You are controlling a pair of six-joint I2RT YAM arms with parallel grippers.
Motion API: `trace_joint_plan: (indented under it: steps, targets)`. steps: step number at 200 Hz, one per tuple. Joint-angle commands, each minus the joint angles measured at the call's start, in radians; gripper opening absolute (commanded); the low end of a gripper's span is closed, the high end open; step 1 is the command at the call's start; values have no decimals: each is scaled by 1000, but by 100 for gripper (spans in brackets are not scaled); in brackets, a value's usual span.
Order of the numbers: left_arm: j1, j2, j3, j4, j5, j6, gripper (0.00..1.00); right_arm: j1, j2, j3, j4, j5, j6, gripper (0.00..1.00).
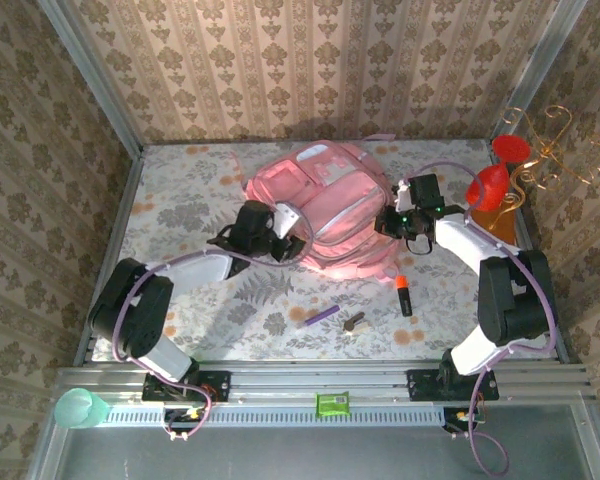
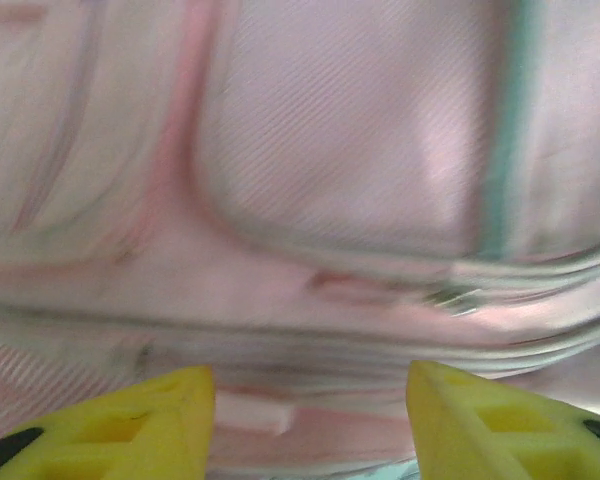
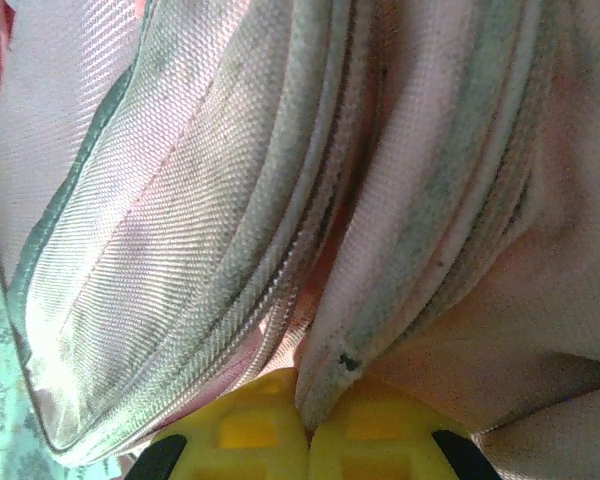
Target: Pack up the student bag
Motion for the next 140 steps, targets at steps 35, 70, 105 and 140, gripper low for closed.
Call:
trace_joint_plan:
  steps: [35,70,105,140]
  targets:
    - [-170,159,298,-131,-93,187,71,40,-54,-46,107,-144,86,0]
    - [-185,298,451,-199,-137,214,70,55,-33,-46,126,-151,94,0]
    - [-172,352,525,-240,-117,205,55,55,-21,-57,125,-145,90,0]
    - [-124,329,526,-238,-9,153,32,64,-23,-67,82,-81,68,0]
